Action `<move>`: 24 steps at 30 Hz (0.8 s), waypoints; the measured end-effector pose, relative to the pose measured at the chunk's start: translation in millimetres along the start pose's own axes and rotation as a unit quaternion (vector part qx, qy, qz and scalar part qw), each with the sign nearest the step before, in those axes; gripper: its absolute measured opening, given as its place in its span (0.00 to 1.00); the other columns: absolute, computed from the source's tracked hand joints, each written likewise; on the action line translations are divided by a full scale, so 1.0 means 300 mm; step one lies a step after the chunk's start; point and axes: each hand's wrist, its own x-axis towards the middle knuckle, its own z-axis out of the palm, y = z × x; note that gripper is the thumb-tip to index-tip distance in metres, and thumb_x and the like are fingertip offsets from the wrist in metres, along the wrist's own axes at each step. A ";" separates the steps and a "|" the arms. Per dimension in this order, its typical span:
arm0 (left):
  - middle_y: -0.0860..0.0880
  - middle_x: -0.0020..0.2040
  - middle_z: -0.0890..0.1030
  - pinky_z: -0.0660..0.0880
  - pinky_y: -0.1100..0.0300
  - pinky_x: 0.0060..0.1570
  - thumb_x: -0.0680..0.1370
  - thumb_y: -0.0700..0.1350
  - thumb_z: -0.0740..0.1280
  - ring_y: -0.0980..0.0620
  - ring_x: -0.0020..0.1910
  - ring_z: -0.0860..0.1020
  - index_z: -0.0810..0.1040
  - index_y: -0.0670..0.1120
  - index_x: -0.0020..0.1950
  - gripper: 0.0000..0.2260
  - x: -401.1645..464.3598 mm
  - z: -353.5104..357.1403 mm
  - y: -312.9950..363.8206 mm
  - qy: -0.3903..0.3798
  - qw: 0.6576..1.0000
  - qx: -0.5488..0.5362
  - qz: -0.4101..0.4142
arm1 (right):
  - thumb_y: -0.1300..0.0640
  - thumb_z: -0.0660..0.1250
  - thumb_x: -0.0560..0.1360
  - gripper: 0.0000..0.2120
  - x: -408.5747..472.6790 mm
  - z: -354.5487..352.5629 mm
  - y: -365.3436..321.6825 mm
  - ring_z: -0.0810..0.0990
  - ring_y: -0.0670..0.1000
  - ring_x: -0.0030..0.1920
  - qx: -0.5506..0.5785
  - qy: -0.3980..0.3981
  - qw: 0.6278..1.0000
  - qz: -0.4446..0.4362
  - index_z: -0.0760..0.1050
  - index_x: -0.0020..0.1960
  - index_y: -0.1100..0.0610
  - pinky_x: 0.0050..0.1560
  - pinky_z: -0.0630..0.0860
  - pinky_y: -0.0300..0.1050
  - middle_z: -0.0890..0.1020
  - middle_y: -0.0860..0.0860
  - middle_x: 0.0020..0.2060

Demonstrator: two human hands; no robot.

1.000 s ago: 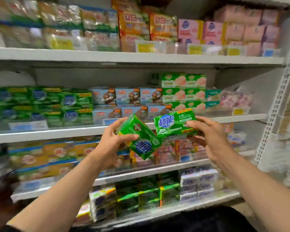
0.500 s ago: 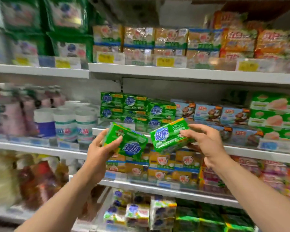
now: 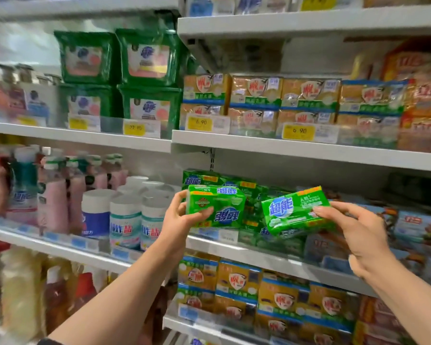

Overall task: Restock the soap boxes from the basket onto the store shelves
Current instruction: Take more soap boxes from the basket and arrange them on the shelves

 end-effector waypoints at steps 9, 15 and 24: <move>0.49 0.70 0.73 0.64 0.40 0.70 0.58 0.59 0.82 0.45 0.68 0.72 0.64 0.56 0.73 0.47 0.165 0.068 -0.026 -0.058 0.997 0.051 -0.027 | 0.40 0.81 0.48 0.34 0.072 -0.057 0.019 0.80 0.39 0.33 0.021 0.015 0.999 -0.025 0.79 0.47 0.59 0.33 0.75 0.30 0.85 0.51 0.39; 0.43 0.73 0.67 0.66 0.56 0.64 0.72 0.54 0.72 0.44 0.69 0.70 0.53 0.54 0.78 0.41 0.238 0.113 -0.056 -0.121 0.969 0.194 -0.096 | 0.60 0.80 0.55 0.25 0.058 -0.098 0.064 0.83 0.47 0.37 0.008 -0.007 1.000 0.022 0.78 0.50 0.60 0.39 0.80 0.38 0.84 0.58 0.42; 0.45 0.66 0.76 0.74 0.45 0.63 0.58 0.76 0.70 0.45 0.60 0.77 0.63 0.47 0.74 0.53 0.306 0.035 -0.037 -0.163 0.901 0.387 -0.110 | 0.62 0.75 0.65 0.17 0.020 -0.113 0.116 0.82 0.46 0.35 0.025 0.020 0.996 0.078 0.75 0.52 0.63 0.32 0.79 0.41 0.84 0.56 0.40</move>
